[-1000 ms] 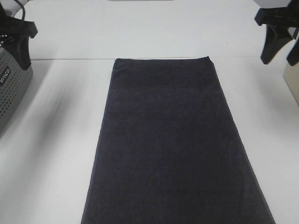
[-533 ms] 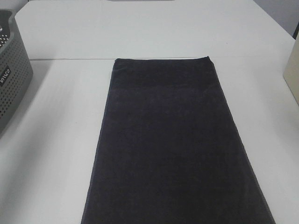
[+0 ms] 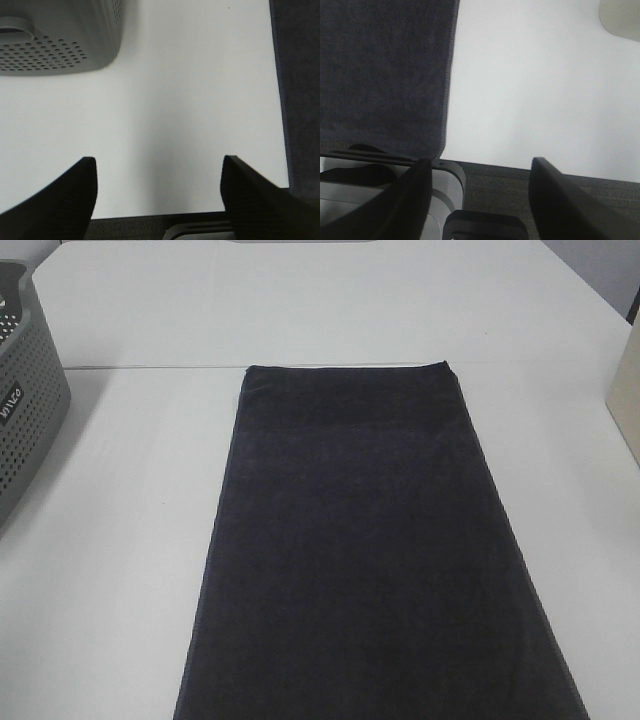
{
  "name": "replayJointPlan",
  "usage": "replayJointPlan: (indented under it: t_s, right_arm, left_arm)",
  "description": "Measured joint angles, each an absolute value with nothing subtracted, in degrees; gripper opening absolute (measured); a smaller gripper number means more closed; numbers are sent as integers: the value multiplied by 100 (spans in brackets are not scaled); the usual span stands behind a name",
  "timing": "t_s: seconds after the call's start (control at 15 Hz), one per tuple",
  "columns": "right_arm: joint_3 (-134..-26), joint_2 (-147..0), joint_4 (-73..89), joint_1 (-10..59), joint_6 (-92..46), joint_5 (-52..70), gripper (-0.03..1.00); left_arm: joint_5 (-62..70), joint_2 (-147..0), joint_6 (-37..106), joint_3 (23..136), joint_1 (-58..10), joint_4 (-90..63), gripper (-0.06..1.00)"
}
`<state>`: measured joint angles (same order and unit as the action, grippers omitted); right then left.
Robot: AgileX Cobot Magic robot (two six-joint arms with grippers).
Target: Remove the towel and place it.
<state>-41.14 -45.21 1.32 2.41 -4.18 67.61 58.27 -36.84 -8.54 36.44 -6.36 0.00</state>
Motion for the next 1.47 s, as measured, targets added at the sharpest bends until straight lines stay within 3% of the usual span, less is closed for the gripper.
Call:
replayJointPlan:
  t_s: [0.47, 1.47]
  right_arm:
    - [-2756, -2744, 149, 241, -418, 6572, 57]
    - [-2687, 11, 304, 241, -413, 6423, 57]
  left_arm:
    - [6062, -2080, -476, 3054, -636, 0, 66]
    - [6159, 29, -338, 3008, -636, 0, 66]
